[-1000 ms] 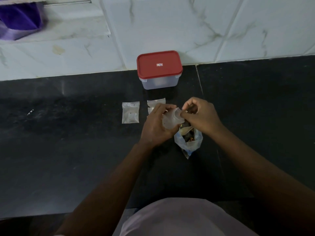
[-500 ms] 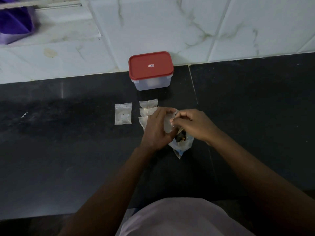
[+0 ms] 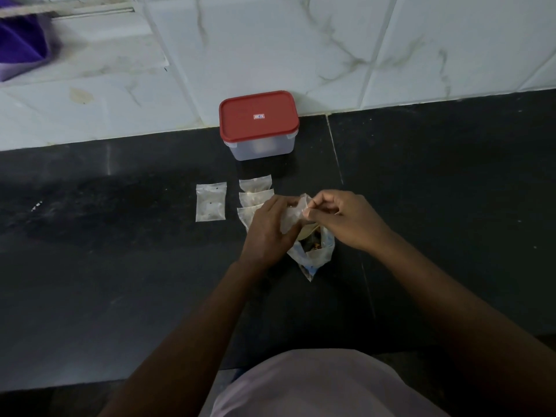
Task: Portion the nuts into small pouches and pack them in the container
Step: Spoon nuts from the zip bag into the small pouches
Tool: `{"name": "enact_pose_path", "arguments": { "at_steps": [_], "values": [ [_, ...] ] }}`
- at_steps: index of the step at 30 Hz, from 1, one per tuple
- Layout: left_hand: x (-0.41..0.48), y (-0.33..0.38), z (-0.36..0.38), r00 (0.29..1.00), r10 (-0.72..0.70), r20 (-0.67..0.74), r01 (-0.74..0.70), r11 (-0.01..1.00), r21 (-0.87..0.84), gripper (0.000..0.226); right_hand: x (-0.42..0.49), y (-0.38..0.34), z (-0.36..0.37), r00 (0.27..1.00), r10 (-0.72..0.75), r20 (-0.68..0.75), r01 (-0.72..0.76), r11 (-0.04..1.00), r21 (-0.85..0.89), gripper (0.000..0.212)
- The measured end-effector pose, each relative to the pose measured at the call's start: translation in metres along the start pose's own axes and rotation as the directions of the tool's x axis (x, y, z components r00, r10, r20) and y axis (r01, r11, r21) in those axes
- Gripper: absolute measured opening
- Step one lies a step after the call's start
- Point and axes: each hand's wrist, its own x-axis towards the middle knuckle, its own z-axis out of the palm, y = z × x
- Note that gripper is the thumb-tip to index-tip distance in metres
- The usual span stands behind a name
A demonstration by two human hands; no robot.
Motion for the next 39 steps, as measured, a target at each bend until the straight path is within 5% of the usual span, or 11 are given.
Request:
{"name": "enact_pose_path", "arguments": {
  "at_steps": [12, 16, 20, 24, 27, 31, 39],
  "values": [
    [0.004, -0.003, 0.001, 0.994, -0.106, -0.013, 0.107, 0.991, 0.074, 0.057, 0.0, -0.007, 0.002, 0.998, -0.002, 0.066, 0.007, 0.997, -0.083, 0.015],
    [0.007, 0.004, -0.004, 0.979, -0.206, 0.014, 0.206, 0.969, -0.137, 0.05, -0.001, -0.002, 0.002, 0.988, -0.013, -0.156, 0.01, 1.0, -0.018, 0.016],
    [0.002, 0.009, -0.013, 0.958, -0.287, 0.028, 0.283, 0.917, -0.282, 0.036, 0.002, 0.021, -0.005, 0.878, 0.228, -0.422, -0.155, 0.967, 0.2, 0.03],
    [-0.005, 0.004, -0.013, 0.907, -0.42, 0.017, 0.393, 0.833, -0.39, 0.035, 0.01, 0.051, 0.003, 0.802, 0.493, -0.337, -0.377, 0.856, 0.355, 0.057],
    [-0.009, 0.002, -0.011, 0.885, -0.466, 0.011, 0.433, 0.812, -0.391, 0.036, 0.015, 0.063, 0.013, 0.777, 0.585, -0.234, -0.465, 0.783, 0.414, 0.052],
    [-0.011, 0.005, -0.005, 0.881, -0.472, 0.033, 0.458, 0.834, -0.307, 0.043, 0.015, 0.062, 0.022, 0.868, 0.452, -0.207, -0.354, 0.854, 0.381, 0.01],
    [-0.006, 0.01, 0.003, 0.872, -0.487, -0.038, 0.454, 0.837, -0.305, 0.05, -0.012, 0.056, 0.024, 0.939, -0.05, -0.339, 0.046, 0.999, -0.021, 0.02]
  ]
}}
